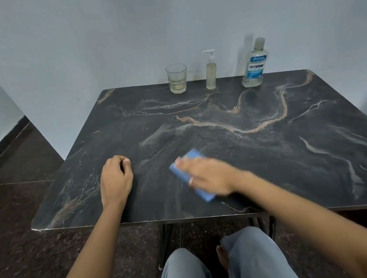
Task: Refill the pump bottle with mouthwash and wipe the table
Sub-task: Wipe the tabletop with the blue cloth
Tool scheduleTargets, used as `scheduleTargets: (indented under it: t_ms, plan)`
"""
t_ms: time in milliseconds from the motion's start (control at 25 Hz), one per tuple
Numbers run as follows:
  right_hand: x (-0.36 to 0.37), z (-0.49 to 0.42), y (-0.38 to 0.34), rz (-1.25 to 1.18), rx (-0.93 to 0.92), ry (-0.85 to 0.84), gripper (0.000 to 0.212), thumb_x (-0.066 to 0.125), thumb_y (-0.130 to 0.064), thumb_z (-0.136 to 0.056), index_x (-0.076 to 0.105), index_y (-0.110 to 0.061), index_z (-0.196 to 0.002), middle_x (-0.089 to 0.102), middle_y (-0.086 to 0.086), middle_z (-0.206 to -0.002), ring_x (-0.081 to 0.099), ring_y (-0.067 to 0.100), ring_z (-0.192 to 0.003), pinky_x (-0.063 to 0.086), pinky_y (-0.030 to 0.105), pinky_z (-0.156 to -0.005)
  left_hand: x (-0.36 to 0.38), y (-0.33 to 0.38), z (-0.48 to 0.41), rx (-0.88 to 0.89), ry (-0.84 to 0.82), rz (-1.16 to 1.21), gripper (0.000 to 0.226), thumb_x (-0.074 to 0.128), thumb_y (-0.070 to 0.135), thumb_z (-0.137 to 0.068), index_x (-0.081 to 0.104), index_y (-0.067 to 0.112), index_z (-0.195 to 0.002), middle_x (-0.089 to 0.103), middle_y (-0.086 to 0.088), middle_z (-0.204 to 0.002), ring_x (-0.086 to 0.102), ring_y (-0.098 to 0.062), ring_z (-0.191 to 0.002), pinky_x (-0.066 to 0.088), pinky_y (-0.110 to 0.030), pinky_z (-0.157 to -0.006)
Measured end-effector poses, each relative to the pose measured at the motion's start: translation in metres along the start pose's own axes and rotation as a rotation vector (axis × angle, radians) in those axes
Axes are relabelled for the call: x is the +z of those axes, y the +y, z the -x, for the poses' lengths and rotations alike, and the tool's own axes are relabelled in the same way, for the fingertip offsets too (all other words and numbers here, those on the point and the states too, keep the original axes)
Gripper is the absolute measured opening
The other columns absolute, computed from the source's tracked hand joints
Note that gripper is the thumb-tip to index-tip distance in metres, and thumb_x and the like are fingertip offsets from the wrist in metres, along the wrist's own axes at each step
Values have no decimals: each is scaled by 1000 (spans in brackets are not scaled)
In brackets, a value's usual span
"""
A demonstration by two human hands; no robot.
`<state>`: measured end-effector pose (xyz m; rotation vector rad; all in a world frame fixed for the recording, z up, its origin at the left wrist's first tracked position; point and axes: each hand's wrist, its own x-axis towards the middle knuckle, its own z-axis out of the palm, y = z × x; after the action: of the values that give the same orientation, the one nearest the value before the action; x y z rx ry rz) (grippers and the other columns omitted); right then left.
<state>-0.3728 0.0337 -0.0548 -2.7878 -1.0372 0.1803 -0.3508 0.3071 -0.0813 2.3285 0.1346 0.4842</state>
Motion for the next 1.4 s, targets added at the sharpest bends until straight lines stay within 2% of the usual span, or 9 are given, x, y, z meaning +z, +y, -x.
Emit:
scheduleTargets:
  t_ms: [80, 160, 400, 480, 640, 840, 1000, 1200, 1400]
  plan:
    - [-15, -7, 50, 6, 386, 55, 59, 29, -33, -102, 10, -9, -152, 12, 7, -161, 15, 21, -147, 11, 32, -118, 0, -1, -1, 0, -2, -20, 18, 46, 23, -99, 60, 15, -92, 58, 1, -94, 54, -21, -90, 43, -37, -79]
    - [-15, -19, 51, -24, 562, 107, 59, 27, -31, -102, 8, -5, -152, 10, 11, -160, 11, 24, -148, 8, 35, -119, 0, -2, -1, 2, -5, -28, 18, 46, 23, -99, 59, 15, -91, 58, 1, -94, 54, -21, -91, 44, -39, -80]
    - [10, 27, -27, 9, -213, -45, 58, 30, -31, -102, 8, -13, -152, 4, 1, -161, 2, 11, -148, -1, 26, -119, -1, 3, 2, -19, -8, -13, 18, 45, 22, -99, 60, 14, -92, 57, 2, -94, 54, -20, -90, 42, -36, -78]
    - [-3, 41, 10, 11, -179, -105, 61, 30, -36, -100, 9, -16, -153, 6, -1, -161, 5, 10, -148, 2, 25, -120, -1, 3, 2, -20, 0, -9, 18, 45, 22, -99, 60, 14, -92, 57, 2, -94, 54, -20, -90, 42, -35, -78]
    - [-13, 44, 56, 90, 280, -103, 61, 17, -39, -100, -3, -15, -152, -5, 2, -161, -3, 16, -149, -3, 32, -120, -1, 1, 1, -17, -4, -9, 17, 45, 22, -99, 59, 16, -91, 58, 2, -94, 54, -19, -90, 43, -37, -80]
    - [13, 13, -26, 70, -150, -31, 58, 21, -37, -102, 2, -16, -153, -4, -1, -161, -9, 13, -148, -10, 28, -118, 1, -3, -2, -4, 10, -12, 19, 43, 22, -100, 61, 16, -97, 60, 1, -97, 55, -20, -95, 44, -37, -84]
    - [17, -54, -61, 57, -179, -77, 57, 25, -34, -103, 8, -13, -153, 6, 3, -161, 2, 15, -149, -1, 35, -120, 2, -4, -1, -7, 35, -10, 28, 38, 24, -102, 61, 13, -112, 65, -4, -110, 55, -24, -106, 44, -42, -92]
    - [-8, -117, 0, -21, 146, -27, 60, 29, -35, -102, 11, -8, -152, 11, 8, -161, 11, 19, -148, 5, 37, -119, 2, -3, -1, -16, -3, -74, 32, 40, 30, -101, 59, 13, -121, 64, -4, -120, 52, -27, -116, 42, -43, -97]
    - [-24, -62, 101, -34, 559, 92, 61, 20, -38, -101, 8, -7, -152, 7, 10, -161, 9, 21, -149, 6, 39, -120, 2, -5, -4, -12, -18, -83, 34, 40, 34, -100, 59, 14, -120, 65, -2, -118, 54, -25, -116, 42, -45, -99]
